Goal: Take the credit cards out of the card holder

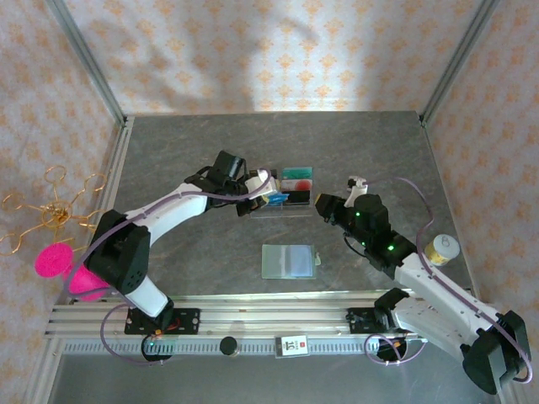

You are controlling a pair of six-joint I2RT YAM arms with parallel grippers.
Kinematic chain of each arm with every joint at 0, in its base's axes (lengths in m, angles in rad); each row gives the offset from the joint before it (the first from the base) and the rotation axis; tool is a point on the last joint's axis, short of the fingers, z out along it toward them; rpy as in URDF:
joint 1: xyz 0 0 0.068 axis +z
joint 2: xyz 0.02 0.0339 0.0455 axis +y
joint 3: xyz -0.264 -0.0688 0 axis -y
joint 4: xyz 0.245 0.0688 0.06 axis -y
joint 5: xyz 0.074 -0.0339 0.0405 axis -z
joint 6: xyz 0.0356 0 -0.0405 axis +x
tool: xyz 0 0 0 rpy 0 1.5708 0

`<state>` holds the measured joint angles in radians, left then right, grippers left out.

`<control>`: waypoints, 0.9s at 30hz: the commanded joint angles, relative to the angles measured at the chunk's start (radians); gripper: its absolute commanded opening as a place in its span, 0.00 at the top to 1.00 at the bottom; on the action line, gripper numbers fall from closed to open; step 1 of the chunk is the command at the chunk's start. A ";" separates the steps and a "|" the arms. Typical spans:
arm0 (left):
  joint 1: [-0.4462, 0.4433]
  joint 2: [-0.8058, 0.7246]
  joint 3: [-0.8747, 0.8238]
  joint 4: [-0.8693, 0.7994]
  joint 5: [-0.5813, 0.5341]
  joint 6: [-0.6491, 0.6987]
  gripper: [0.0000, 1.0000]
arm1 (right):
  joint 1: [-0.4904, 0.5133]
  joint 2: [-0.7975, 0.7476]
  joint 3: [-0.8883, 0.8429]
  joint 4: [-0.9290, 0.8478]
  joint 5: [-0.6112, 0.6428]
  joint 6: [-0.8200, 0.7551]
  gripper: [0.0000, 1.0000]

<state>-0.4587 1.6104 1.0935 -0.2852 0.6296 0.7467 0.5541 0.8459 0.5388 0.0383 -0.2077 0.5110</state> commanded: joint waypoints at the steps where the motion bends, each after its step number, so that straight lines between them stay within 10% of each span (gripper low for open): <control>1: 0.015 0.006 0.036 0.026 -0.027 0.029 1.00 | -0.008 -0.010 0.030 0.026 -0.015 -0.019 0.71; 27: 0.022 0.107 0.083 -0.045 -0.091 0.049 1.00 | -0.022 -0.015 0.049 0.008 -0.033 -0.028 0.71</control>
<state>-0.4488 1.6947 1.1515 -0.2989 0.5560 0.7692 0.5392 0.8455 0.5575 0.0383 -0.2337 0.4988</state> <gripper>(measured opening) 0.041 0.290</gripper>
